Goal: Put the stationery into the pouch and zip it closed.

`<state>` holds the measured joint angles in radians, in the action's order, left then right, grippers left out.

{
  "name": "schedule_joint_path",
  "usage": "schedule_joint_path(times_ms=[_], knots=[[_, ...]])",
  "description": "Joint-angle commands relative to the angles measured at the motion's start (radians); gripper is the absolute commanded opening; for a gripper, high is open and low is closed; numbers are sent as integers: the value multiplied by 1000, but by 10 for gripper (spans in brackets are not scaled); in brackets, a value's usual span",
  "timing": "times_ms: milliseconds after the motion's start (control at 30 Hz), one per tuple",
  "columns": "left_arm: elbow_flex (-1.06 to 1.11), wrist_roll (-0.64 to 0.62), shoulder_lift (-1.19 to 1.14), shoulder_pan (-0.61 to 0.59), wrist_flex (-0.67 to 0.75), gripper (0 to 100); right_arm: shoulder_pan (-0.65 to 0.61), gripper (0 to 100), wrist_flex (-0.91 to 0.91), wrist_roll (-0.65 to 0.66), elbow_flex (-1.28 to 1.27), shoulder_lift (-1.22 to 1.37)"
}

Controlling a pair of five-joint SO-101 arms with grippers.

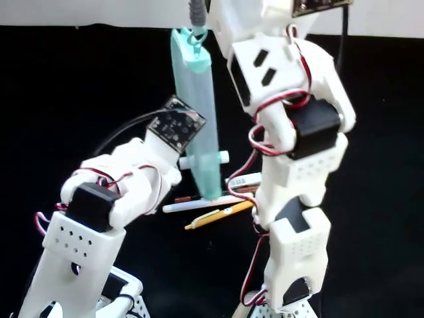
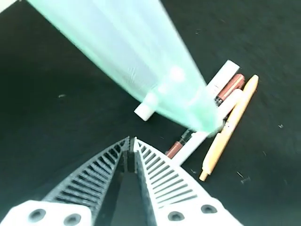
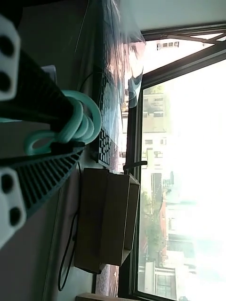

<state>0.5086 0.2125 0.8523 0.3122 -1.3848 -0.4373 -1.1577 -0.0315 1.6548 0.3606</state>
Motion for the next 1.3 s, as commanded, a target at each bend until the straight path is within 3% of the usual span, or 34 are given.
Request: schedule_joint_path(times_ms=[0, 267, 467, 767, 933, 1267], knots=[[5, 15, 5, 16, 25, 7, -8, 6, -105, -8, 110, -96], [1, 12, 5, 28, 43, 7, -8, 6, -234, -11, 108, -170], [7, 14, 5, 177, -5, 7, -8, 6, -232, -66, 5, -171], [7, 18, -142, 268, 2, 7, -61, 6, -268, -66, -31, -176], [5, 75, -234, 209, 86, 7, -59, 6, -269, -63, -36, -174], [5, 78, -237, 96, 91, 7, -64, 6, -263, -60, -38, -168]])
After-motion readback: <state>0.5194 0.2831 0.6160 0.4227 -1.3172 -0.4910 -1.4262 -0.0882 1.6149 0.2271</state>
